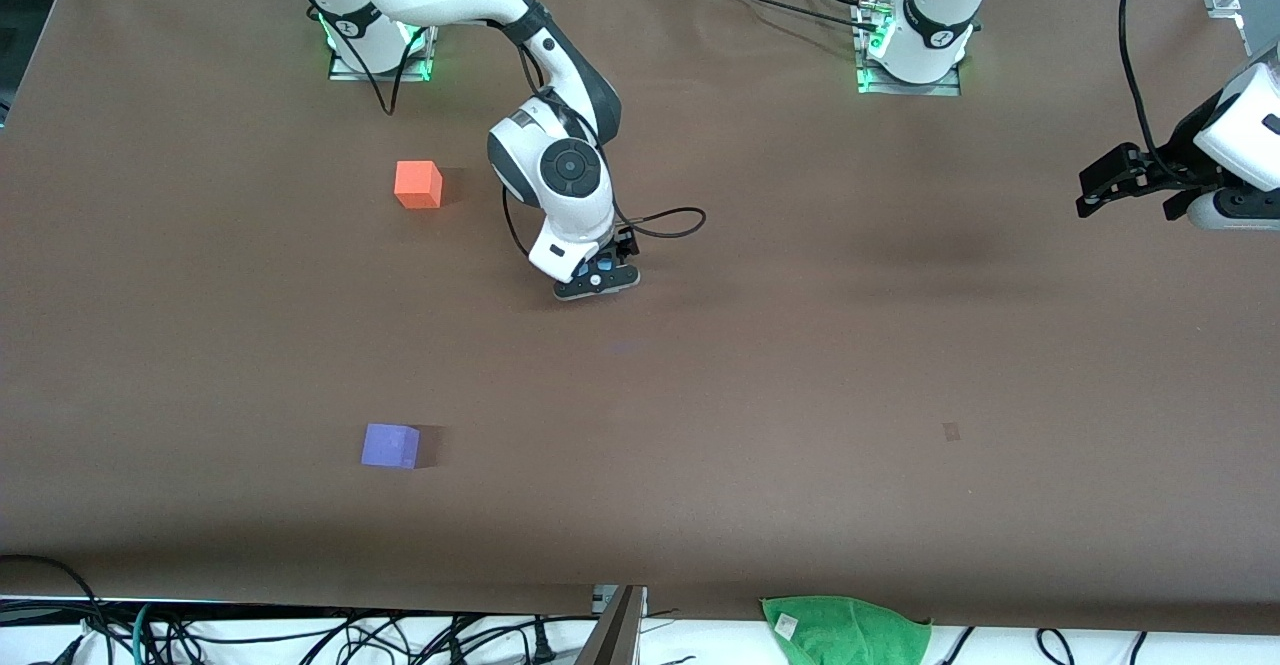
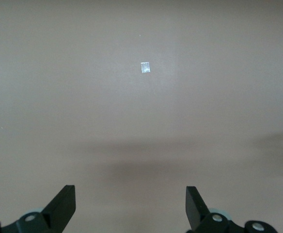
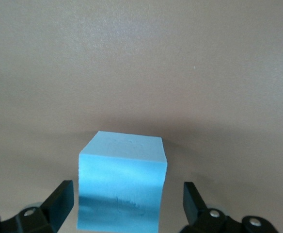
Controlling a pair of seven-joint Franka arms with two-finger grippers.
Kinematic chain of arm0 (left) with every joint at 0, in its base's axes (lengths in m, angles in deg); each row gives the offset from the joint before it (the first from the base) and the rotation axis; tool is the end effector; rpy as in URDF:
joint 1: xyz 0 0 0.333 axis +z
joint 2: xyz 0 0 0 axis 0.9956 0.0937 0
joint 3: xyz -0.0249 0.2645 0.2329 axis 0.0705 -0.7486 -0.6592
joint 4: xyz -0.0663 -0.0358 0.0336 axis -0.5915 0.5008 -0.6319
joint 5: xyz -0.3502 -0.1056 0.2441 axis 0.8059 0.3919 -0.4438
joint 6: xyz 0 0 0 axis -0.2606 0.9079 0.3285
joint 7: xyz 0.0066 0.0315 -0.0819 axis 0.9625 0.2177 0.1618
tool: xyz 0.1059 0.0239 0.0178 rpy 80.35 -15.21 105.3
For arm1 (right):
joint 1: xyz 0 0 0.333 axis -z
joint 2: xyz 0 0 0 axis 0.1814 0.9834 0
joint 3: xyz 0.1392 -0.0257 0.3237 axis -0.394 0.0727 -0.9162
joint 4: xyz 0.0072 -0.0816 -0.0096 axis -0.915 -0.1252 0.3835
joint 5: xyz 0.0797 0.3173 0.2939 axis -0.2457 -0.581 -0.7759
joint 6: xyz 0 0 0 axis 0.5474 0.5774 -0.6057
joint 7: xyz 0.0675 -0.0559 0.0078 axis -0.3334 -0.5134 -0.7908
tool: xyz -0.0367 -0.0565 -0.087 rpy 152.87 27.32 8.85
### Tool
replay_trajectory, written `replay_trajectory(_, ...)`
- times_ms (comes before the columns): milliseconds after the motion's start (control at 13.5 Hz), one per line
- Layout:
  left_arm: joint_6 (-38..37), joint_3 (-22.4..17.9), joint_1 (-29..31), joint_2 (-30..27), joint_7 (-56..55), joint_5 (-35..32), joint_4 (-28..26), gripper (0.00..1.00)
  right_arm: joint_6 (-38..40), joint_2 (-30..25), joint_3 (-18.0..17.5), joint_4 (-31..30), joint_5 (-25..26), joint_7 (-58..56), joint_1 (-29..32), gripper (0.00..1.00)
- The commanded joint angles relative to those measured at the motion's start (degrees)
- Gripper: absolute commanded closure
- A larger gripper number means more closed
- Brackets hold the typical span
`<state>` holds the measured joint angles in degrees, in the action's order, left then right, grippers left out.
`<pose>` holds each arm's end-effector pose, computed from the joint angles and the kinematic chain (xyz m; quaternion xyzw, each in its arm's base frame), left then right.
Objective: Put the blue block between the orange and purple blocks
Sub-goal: 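Carry the light-blue cube with the right gripper toward the orange cube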
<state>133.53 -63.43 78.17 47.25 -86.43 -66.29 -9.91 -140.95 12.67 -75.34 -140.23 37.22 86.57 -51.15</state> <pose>0.5996 -0.0015 0.6221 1.0000 0.0022 0.0038 0.0019 0.5276 0.4858 0.1999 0.9930 0.1165 -0.0168 0.0051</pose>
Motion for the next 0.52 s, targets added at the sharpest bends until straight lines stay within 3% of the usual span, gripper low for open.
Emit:
replay_trajectory(0,-0.89,0.18,0.22,0.81,0.73,-1.20,1.60,0.00,-1.69,-0.52,0.04,-1.50,0.79,1.15,-0.26,0.00)
replay_trajectory(74,-0.89,0.18,0.22,0.81,0.73,-1.20,1.60,0.00,-1.77,-0.52,0.04,-1.50,0.70,1.15,-0.26,0.10)
replay_trajectory(223,-0.89,0.18,0.22,0.81,0.73,-1.20,1.60,0.00,-1.69,-0.52,0.04,-1.33,0.53,2.20,-0.26,0.51)
replay_trajectory(297,-0.89,0.18,0.22,0.81,0.73,-1.20,1.60,0.00,-1.69,-0.52,0.04,-1.06,0.53,3.17,-0.17,0.59)
replay_trajectory(445,-0.89,0.18,0.22,0.81,0.73,-1.20,1.60,0.00,-1.51,-0.61,0.12,0.33,0.35,3.70,0.09,0.59)
